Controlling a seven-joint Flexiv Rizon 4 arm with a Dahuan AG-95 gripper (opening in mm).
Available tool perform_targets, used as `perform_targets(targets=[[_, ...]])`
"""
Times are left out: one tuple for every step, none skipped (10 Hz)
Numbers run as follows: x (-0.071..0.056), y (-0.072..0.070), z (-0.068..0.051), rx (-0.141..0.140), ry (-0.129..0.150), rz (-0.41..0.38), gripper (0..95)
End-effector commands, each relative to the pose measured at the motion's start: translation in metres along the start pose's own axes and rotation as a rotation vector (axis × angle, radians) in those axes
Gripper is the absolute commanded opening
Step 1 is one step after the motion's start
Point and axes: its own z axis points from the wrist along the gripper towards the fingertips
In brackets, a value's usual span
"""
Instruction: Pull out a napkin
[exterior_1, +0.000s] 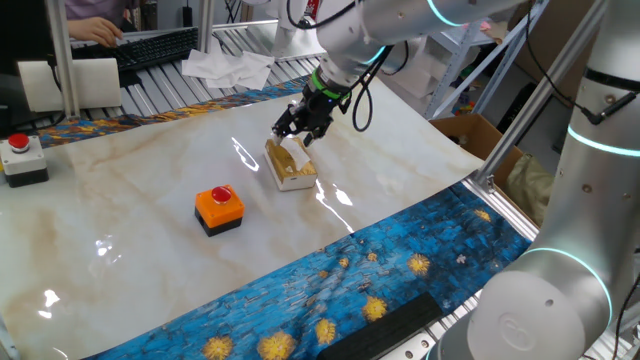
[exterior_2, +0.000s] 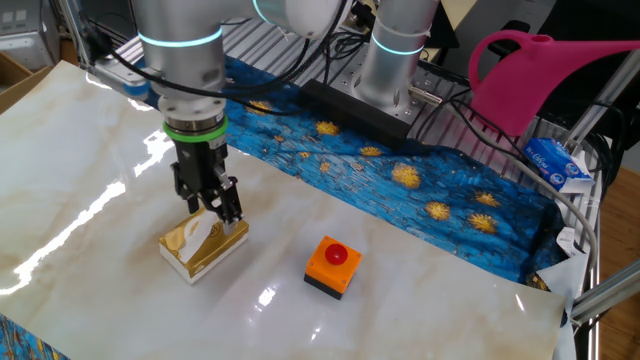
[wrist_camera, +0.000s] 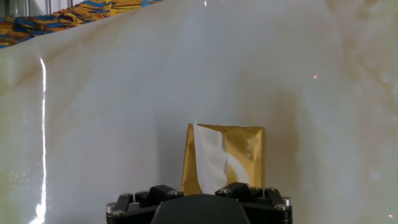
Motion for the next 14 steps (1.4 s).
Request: perform_targets(targets=[[-0.002,-0.003,0.006,-0.02,0.002,0.004,76.0],[-0.002,-0.004,0.008,-0.023,-0.003,0.005,76.0],[-0.001,-0.004,0.01,-0.024,-0.004,0.008,76.0],[-0.001,-0.004,0.01,-0.026,-0.002,0.036,76.0],[0.0,-0.005,0.012,-0.026,-0.001,0.069,76.0],[0.001,-0.005,0.014,-0.022,-0.009,0.073,57.0],[0.001,-0.005,0.014,-0.022,-0.014,0.063,0.0],[0.001,-0.005,0.014,-0.023,-0.013,0.059,0.0],[0.001,-0.005,0.015,-0.023,-0.012,0.053,0.0],[0.002,-0.006,0.017,-0.023,-0.012,0.047,0.0],[0.004,-0.006,0.02,-0.015,-0.013,0.034,0.0],[0.004,-0.006,0.02,-0.013,-0.014,0.014,0.0],[0.004,-0.006,0.019,-0.008,-0.013,0.004,0.0],[0.004,-0.006,0.019,-0.008,-0.011,-0.005,0.0]])
